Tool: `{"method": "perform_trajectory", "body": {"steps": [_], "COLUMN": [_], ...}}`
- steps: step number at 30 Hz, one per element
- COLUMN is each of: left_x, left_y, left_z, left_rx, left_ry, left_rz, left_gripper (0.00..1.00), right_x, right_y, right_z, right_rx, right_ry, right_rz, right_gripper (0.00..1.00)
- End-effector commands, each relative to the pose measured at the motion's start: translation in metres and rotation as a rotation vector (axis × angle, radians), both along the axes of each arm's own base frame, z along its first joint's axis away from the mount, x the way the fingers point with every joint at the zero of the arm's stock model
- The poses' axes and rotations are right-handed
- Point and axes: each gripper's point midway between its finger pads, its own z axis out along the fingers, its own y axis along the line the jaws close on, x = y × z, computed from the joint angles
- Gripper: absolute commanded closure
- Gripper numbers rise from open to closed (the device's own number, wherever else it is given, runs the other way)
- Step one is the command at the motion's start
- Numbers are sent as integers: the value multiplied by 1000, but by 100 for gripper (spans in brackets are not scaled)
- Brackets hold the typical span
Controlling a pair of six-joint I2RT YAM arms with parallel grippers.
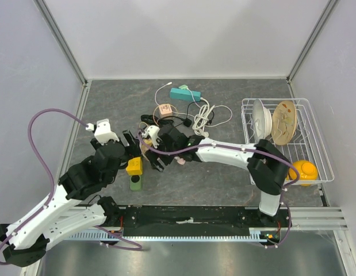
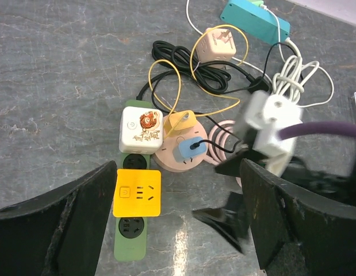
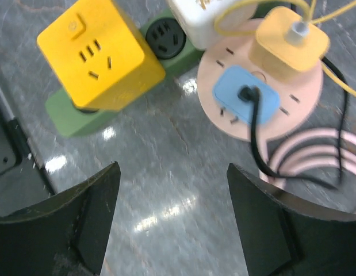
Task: Insert the plug
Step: Move the socket to the center of the board.
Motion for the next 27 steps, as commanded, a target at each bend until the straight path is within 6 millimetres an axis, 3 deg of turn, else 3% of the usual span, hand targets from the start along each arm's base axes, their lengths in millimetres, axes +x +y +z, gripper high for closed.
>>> {"method": "perform_trajectory", "body": {"steps": [1,3,8,9,11,12,14,15,16,17,18,19,21,27], "left_x": [11,13,15,15,16,16,18,18,20,21,21,22,24,27], "left_y": [2,-1,-5,-7,-8,-8,-10,-12,-13,-15,-16,-17,-21,-26], "left_z": [12,11,6,4,2,1,-1,-1,-3,-3,-4,-6,-7,-10], "left_rx": [3,3,18,26,34,41,52,53,63,63,63,70,71,68], "left_ry": [-87,-94,-84,-76,-72,-68,-63,-63,-56,-54,-51,-45,-43,-33], "left_rz": [22,17,2,-4,-7,-9,-10,-15,-15,-19,-23,-22,-26,-33], "left_gripper": [7,7,7,7,7,7,7,7,7,7,7,7,7,8], "right_x": [3,21,117,138,180,196,235,247,266,276,283,294,301,300], "right_y": [-39,-54,-111,-123,-146,-153,-177,-181,-197,-200,-200,-202,-203,-203], "right_z": [71,90,119,109,109,90,85,61,58,56,41,42,21,-24], "right_rx": [1,19,41,-4,4,-14,2,-22,-40,-18,-25,-10,-16,-48], "right_ry": [22,9,-73,-92,-121,-99,-110,-79,-112,-106,-96,-117,-81,-5], "right_rz": [60,12,-245,-321,-430,-477,-625,-665,-757,-817,-837,-871,-927,-973], "right_gripper": [16,16,16,16,16,18,21,24,26,27,32,35,36,38]}}
